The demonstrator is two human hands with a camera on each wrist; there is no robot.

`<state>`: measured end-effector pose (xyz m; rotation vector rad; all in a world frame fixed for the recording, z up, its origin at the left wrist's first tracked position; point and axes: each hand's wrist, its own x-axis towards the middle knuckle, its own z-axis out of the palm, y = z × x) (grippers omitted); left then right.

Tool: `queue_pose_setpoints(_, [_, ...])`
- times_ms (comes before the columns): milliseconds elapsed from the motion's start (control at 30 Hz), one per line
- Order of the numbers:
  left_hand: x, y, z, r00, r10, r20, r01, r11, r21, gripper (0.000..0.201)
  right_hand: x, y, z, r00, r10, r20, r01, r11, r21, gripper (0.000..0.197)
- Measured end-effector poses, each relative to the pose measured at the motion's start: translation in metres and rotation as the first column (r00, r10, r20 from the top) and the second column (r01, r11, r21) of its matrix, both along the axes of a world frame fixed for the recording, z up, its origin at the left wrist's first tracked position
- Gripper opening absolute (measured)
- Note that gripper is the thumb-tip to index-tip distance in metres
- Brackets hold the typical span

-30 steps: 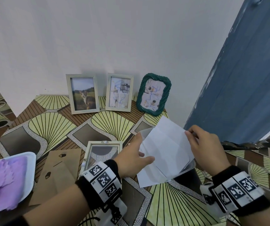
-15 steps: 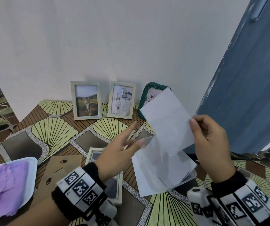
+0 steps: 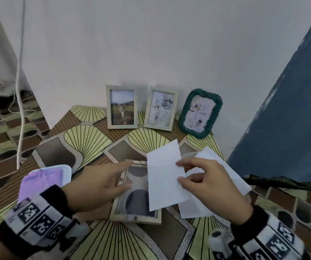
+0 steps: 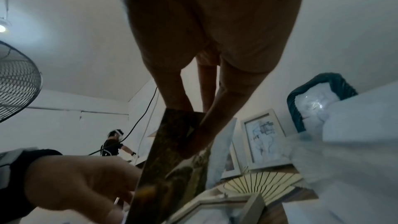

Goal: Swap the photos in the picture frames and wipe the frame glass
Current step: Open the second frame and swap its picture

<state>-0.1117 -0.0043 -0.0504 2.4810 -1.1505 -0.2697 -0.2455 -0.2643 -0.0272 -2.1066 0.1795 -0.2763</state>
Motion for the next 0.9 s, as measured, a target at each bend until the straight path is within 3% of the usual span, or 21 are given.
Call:
queue_pose_setpoints(67, [-0.001, 0.012, -0.019, 0.987, -0.078, 0.143, 0.042, 0.97, 0.241, 0.075, 0.002, 0.009, -0.007, 0.999, 0.013, -0.049, -0.017, 0.997, -0.075, 0.032])
queue_pose_setpoints(167, [-0.009, 0.027, -0.039, 0.987, -0.114, 0.115, 0.047, 0.882, 0.47, 0.082, 0.006, 0.021, -0.016, 0.994, 0.033, -0.101, -0.046, 0.991, -0.128, 0.036])
queue_pose_setpoints(367, [-0.025, 0.031, -0.037, 0.987, -0.087, 0.133, 0.012, 0.876, 0.482, 0.079, 0.018, 0.035, -0.019, 0.99, 0.014, -0.139, -0.053, 0.958, -0.281, 0.042])
queue_pose_setpoints(667, [-0.034, 0.03, -0.034, 0.995, -0.052, 0.081, 0.01, 0.89, 0.456, 0.081, 0.035, 0.042, -0.017, 0.988, -0.019, -0.156, -0.04, 0.928, -0.371, 0.042])
queue_pose_setpoints(900, [-0.031, 0.03, -0.035, 0.997, -0.038, 0.06, 0.013, 0.924, 0.381, 0.085, 0.04, 0.054, -0.034, 0.927, 0.071, -0.367, -0.253, 0.841, -0.477, 0.054])
